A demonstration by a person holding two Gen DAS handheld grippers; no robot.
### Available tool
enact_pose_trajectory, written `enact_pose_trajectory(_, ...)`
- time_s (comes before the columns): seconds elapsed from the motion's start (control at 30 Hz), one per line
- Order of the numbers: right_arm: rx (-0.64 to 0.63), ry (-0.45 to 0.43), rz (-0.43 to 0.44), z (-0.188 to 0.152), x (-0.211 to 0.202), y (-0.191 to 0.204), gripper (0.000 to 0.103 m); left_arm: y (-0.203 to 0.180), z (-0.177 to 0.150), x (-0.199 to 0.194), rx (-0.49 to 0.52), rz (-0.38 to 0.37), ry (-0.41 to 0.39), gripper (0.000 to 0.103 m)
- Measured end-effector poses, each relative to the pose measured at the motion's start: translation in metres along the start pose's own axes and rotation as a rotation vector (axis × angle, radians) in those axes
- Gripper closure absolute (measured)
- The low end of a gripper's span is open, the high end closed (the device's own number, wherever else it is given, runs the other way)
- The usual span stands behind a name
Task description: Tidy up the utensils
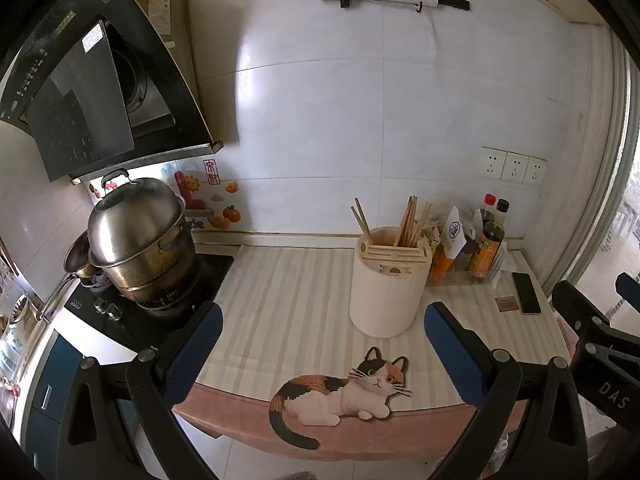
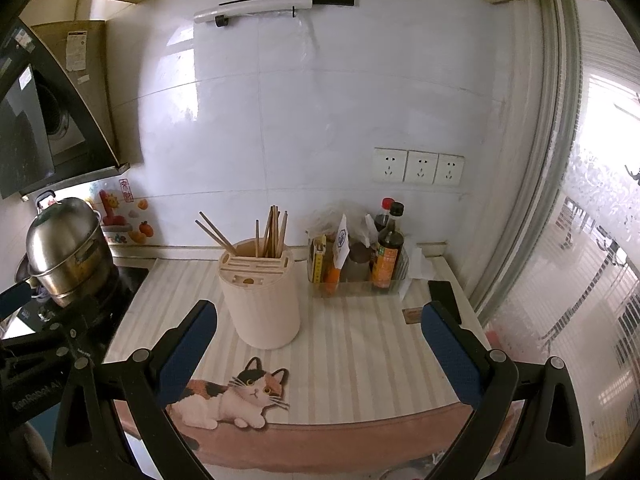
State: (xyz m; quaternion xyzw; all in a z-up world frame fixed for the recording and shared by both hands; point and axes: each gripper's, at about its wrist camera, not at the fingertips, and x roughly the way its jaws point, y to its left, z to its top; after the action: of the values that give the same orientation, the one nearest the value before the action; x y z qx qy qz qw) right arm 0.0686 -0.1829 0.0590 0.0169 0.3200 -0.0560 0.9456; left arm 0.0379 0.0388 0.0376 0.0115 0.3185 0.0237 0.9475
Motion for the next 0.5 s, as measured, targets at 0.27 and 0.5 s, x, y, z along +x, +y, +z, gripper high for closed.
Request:
enact_pose_trajectory(0.27,0.004,-0.002,-0.002,0.0,-0.001,-0.001,0.0,0.0007,0.0017,0.0004,0.001,0.0,0.0,0.0)
enact_pose_trajectory(0.5,0.005,-0.004,-0.003,0.0004,-0.0011,-0.0007,0.0,0.0023,0.0027,0.0027,-0.003,0.008,0.002,0.0)
